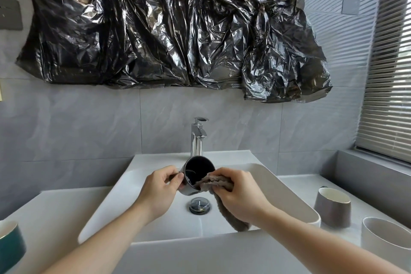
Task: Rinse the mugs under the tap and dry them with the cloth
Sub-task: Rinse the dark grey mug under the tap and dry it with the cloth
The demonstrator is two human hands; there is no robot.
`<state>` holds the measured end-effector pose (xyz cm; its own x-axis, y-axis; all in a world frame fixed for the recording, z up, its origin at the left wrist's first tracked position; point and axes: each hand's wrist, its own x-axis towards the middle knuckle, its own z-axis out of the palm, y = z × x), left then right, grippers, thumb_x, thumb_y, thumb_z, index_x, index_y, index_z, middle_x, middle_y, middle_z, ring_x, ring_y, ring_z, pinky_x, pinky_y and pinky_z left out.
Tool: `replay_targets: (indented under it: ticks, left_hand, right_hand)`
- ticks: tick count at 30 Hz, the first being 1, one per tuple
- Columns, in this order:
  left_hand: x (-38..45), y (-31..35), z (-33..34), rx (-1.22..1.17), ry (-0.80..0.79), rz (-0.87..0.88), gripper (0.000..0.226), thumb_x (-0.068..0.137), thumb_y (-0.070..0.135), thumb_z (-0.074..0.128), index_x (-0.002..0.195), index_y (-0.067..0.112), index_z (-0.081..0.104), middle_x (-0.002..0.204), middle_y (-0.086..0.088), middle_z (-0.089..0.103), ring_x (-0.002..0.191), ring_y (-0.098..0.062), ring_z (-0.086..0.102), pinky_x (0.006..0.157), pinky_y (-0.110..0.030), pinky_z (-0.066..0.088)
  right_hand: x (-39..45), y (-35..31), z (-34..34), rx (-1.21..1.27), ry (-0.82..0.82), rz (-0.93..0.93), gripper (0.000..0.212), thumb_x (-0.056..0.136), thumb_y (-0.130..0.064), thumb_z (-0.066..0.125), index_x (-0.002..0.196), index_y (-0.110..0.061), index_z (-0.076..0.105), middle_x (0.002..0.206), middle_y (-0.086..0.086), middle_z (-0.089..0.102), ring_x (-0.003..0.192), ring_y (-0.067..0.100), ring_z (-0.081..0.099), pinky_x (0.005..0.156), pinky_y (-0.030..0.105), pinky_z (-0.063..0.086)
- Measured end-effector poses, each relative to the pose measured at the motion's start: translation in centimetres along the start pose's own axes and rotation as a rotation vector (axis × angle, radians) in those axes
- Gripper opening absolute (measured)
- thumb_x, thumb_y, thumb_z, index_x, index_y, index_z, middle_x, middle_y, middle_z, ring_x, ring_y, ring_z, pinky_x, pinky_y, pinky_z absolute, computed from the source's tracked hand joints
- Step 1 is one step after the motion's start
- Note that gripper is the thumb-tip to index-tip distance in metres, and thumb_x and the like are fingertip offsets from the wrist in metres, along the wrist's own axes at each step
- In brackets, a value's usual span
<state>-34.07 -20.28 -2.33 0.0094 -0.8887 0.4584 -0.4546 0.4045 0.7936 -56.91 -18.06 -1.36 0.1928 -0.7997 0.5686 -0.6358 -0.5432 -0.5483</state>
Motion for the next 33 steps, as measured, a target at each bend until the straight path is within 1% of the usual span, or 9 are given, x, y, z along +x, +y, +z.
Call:
replay_targets:
  ticks: [3,7,10,14,19,22,28,30,33]
  left_hand:
    - [0.2,0.4,0.3,-0.1,0.002,-0.04,0.037,0.106,0.016,0.056,0.07,0.014,0.065,0.076,-0.006,0.074,0.087,-0.03,0.07,0.088,-0.041,0.062]
    - [0.1,0.8,0.4,-0.302,-0.039,-0.095,0.041,0.11,0.012,0.046,0.074,-0.001,0.06,0.076,-0.014,0.064,0.081,-0.027,0.065,0.077,-0.032,0.064]
    - [0.1,1.0,0.5,-0.402,-0.054,-0.143,0.042,0.111,0.015,0.044,0.077,-0.006,0.057,0.078,-0.018,0.059,0.079,-0.027,0.069,0.073,-0.032,0.064]
    - [0.3,0.7,-0.2,-0.439,0.018,-0.192,0.044,0.111,0.019,0.044,0.075,-0.005,0.056,0.078,-0.018,0.057,0.076,-0.029,0.07,0.069,-0.03,0.064]
    - [0.8,0.6,-0.7,-0.462,0.169,-0.233,0.045,0.111,0.017,0.045,0.07,-0.001,0.051,0.081,-0.02,0.059,0.085,-0.039,0.076,0.06,-0.022,0.06]
    - [1.0,0.3,-0.8,-0.462,0.164,-0.251,0.044,0.11,0.021,0.046,0.071,0.002,0.052,0.075,-0.011,0.066,0.08,-0.033,0.08,0.072,-0.03,0.056]
    - [1.2,-0.1,-0.4,-0.575,0.059,-0.256,0.049,0.11,0.024,0.047,0.066,0.004,0.056,0.064,-0.006,0.067,0.087,-0.039,0.079,0.086,-0.042,0.058]
    - [1.0,0.1,-0.1,-0.591,0.016,-0.258,0.053,0.11,0.024,0.048,0.06,0.009,0.058,0.066,-0.007,0.066,0.088,-0.041,0.078,0.089,-0.044,0.057]
    - [0.6,0.9,-0.1,-0.603,0.013,-0.249,0.048,0.109,0.022,0.048,0.065,0.004,0.057,0.068,-0.007,0.064,0.088,-0.041,0.078,0.087,-0.044,0.06]
  right_hand:
    - [-0.2,0.4,0.1,-0.078,0.181,0.022,0.027,0.087,-0.023,0.063,0.108,-0.038,0.068,0.095,-0.027,0.075,0.089,0.0,0.069,0.079,0.026,0.055]
    - [1.4,-0.1,0.5,0.068,0.323,0.212,0.021,0.098,-0.025,0.057,0.098,-0.045,0.055,0.091,-0.025,0.068,0.085,0.006,0.06,0.07,0.021,0.042]
    - [1.9,-0.8,1.8,0.291,0.3,0.318,0.016,0.102,-0.025,0.055,0.098,-0.04,0.053,0.091,-0.023,0.068,0.089,0.008,0.064,0.068,0.015,0.043]
    - [1.2,-2.1,3.9,0.371,0.254,0.253,0.021,0.102,-0.023,0.054,0.105,-0.043,0.051,0.093,-0.028,0.07,0.089,-0.01,0.063,0.067,0.005,0.044]
    - [0.6,-2.4,5.1,0.188,0.063,0.161,0.022,0.094,-0.009,0.053,0.104,-0.028,0.045,0.099,-0.015,0.066,0.095,0.012,0.064,0.084,0.029,0.051]
    - [0.7,-2.0,5.4,0.161,-0.017,0.221,0.016,0.096,-0.015,0.053,0.103,-0.026,0.044,0.106,-0.004,0.066,0.099,0.021,0.061,0.081,0.032,0.046]
    - [1.3,-0.8,5.8,0.3,-0.132,0.466,0.018,0.093,-0.019,0.052,0.108,-0.026,0.047,0.102,-0.007,0.06,0.094,0.008,0.058,0.075,0.024,0.047]
    - [1.4,-0.7,5.7,0.409,-0.095,0.537,0.023,0.091,-0.015,0.052,0.112,-0.025,0.048,0.109,-0.002,0.064,0.103,0.015,0.062,0.083,0.031,0.054]
    - [1.5,-0.9,4.5,0.597,0.072,0.638,0.013,0.097,-0.015,0.056,0.106,-0.023,0.052,0.11,0.007,0.068,0.099,0.02,0.065,0.073,0.028,0.052]
